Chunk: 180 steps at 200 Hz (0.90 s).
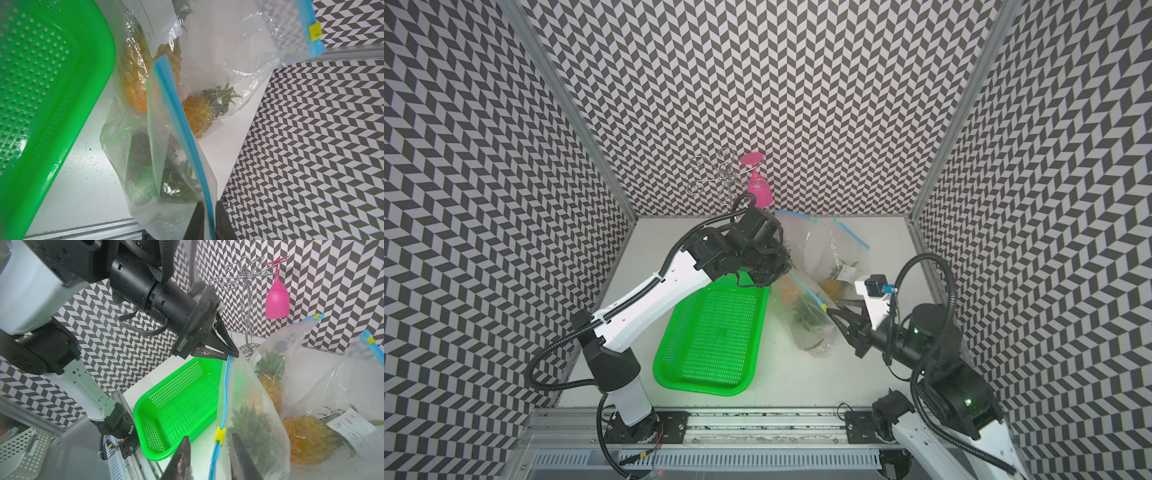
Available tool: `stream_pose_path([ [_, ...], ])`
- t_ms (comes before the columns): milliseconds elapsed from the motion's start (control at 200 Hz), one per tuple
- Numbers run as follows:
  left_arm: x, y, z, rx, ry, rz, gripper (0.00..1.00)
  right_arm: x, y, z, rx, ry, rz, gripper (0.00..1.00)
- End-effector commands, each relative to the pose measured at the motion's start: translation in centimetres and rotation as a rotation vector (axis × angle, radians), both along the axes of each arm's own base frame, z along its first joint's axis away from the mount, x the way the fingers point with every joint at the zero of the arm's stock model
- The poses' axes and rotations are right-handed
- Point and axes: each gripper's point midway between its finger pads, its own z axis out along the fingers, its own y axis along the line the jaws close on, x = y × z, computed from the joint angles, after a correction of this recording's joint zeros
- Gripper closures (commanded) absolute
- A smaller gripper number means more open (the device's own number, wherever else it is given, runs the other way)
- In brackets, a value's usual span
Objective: Open the zip-top bag and take out the pineapple
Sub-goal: Unzip the zipper on the zipper food storage bag.
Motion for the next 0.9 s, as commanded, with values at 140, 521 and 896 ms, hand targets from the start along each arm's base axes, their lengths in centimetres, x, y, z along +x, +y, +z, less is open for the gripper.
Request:
stream_pose_path([
  [140, 0.7, 1.3, 1.6, -0.021, -0.045, 0.002, 0.90, 0.6, 1.1, 0.7, -0.035, 0.024, 0.056, 0.72],
  [521, 0.5, 1.1, 1.4, -0.026, -0.045, -0.026, 0.93, -0.3, -0.1, -1.8, -0.116, 0.209, 0.008, 0.72],
  [896, 0.5, 1.1, 1.7, -0.035, -0.050, -0.027, 0.94, 0.2, 0.2, -2.9, -0.144, 0.254, 0.009, 0.79],
])
